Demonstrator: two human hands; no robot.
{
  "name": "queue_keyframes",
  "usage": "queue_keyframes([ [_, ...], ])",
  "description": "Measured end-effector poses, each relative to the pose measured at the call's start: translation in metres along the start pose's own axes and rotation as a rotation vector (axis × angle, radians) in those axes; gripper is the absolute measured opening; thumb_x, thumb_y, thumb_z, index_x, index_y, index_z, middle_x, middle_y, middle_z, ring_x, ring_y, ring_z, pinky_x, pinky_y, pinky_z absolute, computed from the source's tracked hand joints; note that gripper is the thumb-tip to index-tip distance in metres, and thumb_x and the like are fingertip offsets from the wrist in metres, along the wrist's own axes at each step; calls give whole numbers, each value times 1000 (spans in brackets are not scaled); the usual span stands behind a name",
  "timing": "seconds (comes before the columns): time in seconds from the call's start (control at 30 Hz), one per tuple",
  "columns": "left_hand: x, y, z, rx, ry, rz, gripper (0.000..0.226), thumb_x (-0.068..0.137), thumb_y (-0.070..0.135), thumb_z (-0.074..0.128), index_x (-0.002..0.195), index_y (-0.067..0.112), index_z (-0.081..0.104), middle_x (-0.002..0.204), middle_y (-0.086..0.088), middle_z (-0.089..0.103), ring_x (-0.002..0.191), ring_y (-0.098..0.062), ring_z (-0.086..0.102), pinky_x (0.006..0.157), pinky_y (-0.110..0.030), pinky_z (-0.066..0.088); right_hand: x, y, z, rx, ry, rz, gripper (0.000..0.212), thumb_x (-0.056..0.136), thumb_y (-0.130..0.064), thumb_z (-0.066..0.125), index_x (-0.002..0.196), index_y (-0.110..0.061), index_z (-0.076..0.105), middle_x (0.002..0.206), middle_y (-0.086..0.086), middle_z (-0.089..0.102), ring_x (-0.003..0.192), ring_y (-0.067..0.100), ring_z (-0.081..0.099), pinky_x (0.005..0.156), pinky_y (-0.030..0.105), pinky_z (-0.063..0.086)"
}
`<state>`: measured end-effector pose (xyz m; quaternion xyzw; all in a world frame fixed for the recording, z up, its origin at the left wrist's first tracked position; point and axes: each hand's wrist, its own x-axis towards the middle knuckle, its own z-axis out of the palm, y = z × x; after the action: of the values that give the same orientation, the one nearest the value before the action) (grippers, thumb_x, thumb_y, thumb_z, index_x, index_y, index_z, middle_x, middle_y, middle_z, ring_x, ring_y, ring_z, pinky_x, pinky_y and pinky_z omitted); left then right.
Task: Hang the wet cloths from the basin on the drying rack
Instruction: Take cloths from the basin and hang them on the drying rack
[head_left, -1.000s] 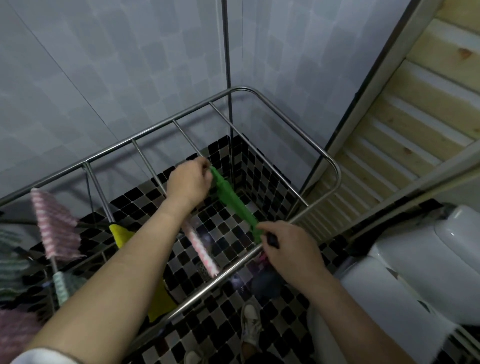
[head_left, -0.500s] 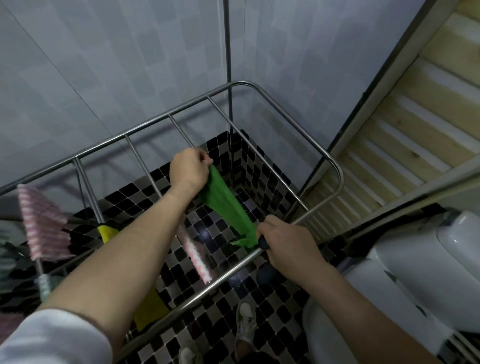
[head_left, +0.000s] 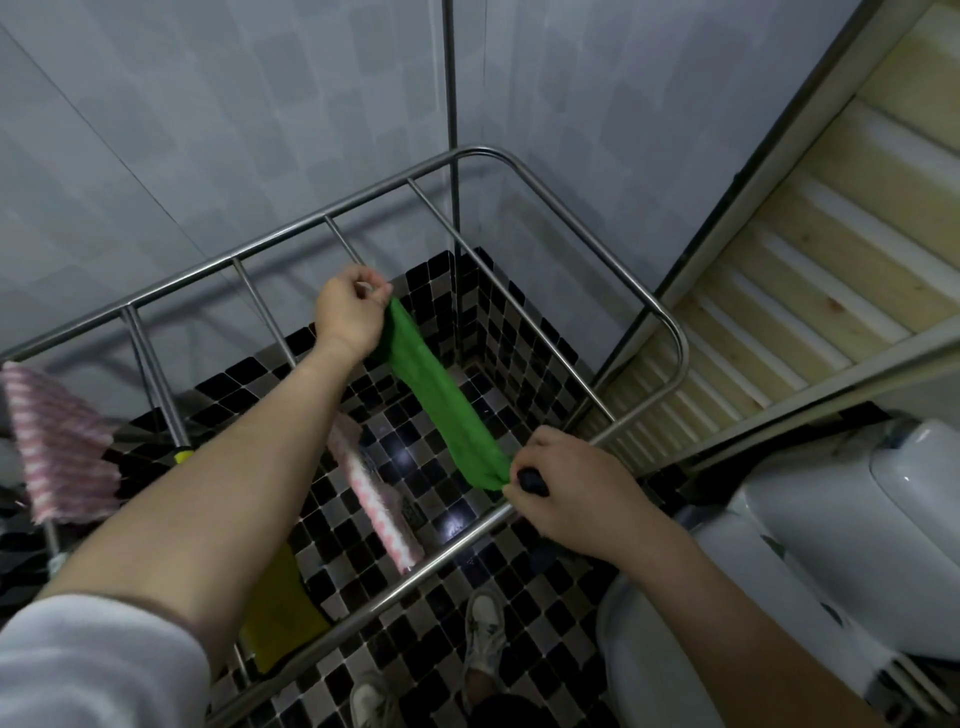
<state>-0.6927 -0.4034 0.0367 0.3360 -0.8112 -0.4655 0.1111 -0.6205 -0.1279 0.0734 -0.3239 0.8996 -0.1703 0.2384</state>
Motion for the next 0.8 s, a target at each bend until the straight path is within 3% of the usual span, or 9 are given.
queue_keyframes([
  [0.1,4,0,-7,-78,-101,-74,11,90,16,67,97,18,58,77,0,56,74,-19,57,60,-26,49,6,-1,0,140,82,94,19,93,-37,60,91,-20,69,87,-12,59,74,4,58,58,18,40],
  [0.23,10,7,-16,67,-203,-93,22,81,8,74,96,18,61,95,-10,65,90,-28,66,83,-38,57,13,-4,0,172,43,198,12,88,-35,68,92,-24,65,79,-14,60,70,2,58,56,18,40],
  [0.37,-6,24,-22,315,-87,243,28,79,0,66,97,20,71,86,4,65,90,-20,66,86,-27,52,19,-7,-4,109,-22,227,18,83,-36,73,88,-21,63,82,-7,65,76,11,62,63,26,49],
  [0.47,-33,40,-27,277,-84,420,39,78,-9,55,101,18,73,89,8,67,90,-10,64,84,-8,44,16,-11,0,25,35,220,24,85,-38,71,80,-22,55,69,-11,53,67,10,55,48,22,33],
  [0.5,-44,43,-29,273,-109,460,40,79,-9,54,103,17,73,92,8,69,92,-9,65,86,-8,44,14,-13,2,-21,54,200,23,86,-40,69,82,-21,57,70,-11,52,67,10,54,46,21,30],
  [0.6,-81,48,-29,314,-228,588,37,87,-1,58,113,21,69,106,7,72,102,-13,66,96,-29,50,8,-12,7,-39,94,127,21,88,-42,66,91,-21,62,78,-11,51,71,8,51,48,19,29],
  [0.7,-119,39,-22,433,-276,728,36,89,12,62,122,26,63,109,7,72,95,-16,69,88,-35,55,4,-4,4,130,80,113,21,85,-39,71,76,-28,55,74,-14,52,70,6,54,56,22,43],
  [0.8,-140,25,-15,525,-259,818,28,87,23,66,115,23,64,110,2,68,79,-22,70,66,-36,57,2,1,2,214,53,138,21,84,-34,73,73,-29,56,80,-9,63,74,11,63,70,33,55],
])
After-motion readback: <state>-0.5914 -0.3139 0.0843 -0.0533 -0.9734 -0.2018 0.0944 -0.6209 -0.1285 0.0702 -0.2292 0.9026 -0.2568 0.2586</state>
